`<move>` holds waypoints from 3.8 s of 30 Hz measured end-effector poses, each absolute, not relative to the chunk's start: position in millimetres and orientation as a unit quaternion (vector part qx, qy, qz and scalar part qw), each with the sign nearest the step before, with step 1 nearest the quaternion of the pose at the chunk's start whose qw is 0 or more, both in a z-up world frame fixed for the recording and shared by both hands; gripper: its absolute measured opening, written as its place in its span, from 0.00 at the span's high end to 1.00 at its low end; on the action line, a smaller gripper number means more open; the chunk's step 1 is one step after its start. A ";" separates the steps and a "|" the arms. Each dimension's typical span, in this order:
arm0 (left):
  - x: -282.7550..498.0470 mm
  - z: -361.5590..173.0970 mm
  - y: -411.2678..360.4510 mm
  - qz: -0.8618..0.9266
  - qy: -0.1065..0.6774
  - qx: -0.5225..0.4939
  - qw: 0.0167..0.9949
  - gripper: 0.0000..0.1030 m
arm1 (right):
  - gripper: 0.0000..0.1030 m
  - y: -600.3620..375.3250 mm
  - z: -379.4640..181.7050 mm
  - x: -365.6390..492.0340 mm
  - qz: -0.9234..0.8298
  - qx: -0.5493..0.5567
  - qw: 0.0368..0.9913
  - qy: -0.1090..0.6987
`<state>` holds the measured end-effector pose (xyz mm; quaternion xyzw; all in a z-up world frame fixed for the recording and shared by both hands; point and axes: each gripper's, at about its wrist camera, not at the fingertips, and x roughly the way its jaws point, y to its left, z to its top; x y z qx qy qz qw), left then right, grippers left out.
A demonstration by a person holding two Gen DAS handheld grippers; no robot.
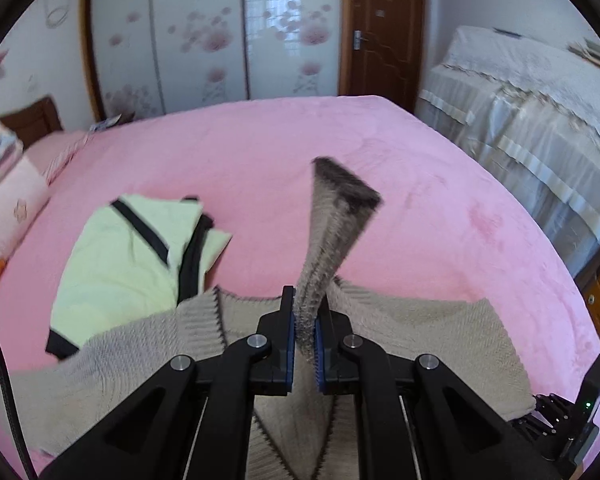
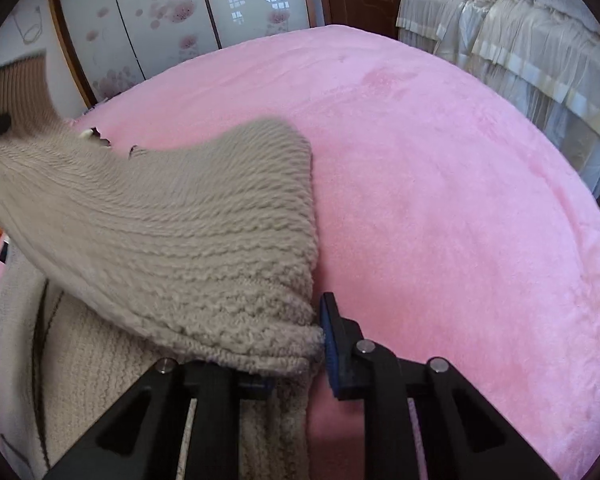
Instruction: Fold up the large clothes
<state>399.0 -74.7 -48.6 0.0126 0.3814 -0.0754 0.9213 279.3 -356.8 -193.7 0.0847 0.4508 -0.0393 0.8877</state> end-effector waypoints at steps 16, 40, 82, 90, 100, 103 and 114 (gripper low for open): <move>368.5 -182.6 38.3 -0.103 0.492 -0.139 0.853 0.59 | 0.47 -357.3 -182.5 259.8 -0.016 0.043 0.868 0.494; 425.4 -193.8 21.3 -0.118 0.529 -0.054 0.839 0.90 | 0.41 -377.0 -190.3 406.1 -0.003 0.151 0.829 0.539; 379.7 -201.4 -17.1 -0.039 0.477 -0.034 0.877 0.70 | 0.96 -308.2 -184.6 300.2 0.013 0.037 0.882 0.469; 385.2 -211.3 -24.5 -0.031 0.473 -0.002 0.881 0.70 | 1.00 -352.5 -191.9 285.6 -0.022 0.056 0.880 0.471; 382.6 -188.6 -35.4 -0.030 0.498 0.002 0.867 0.31 | 0.88 -343.2 -177.3 285.2 -0.036 0.085 0.864 0.495; 370.5 -168.9 -39.1 -0.035 0.489 0.012 0.872 0.28 | 0.65 -342.0 -161.8 275.5 -0.021 0.110 0.861 0.495; 316.2 -93.0 -30.5 -0.055 0.484 -0.024 0.873 0.26 | 0.44 -319.1 -89.5 232.1 -0.012 0.125 0.878 0.462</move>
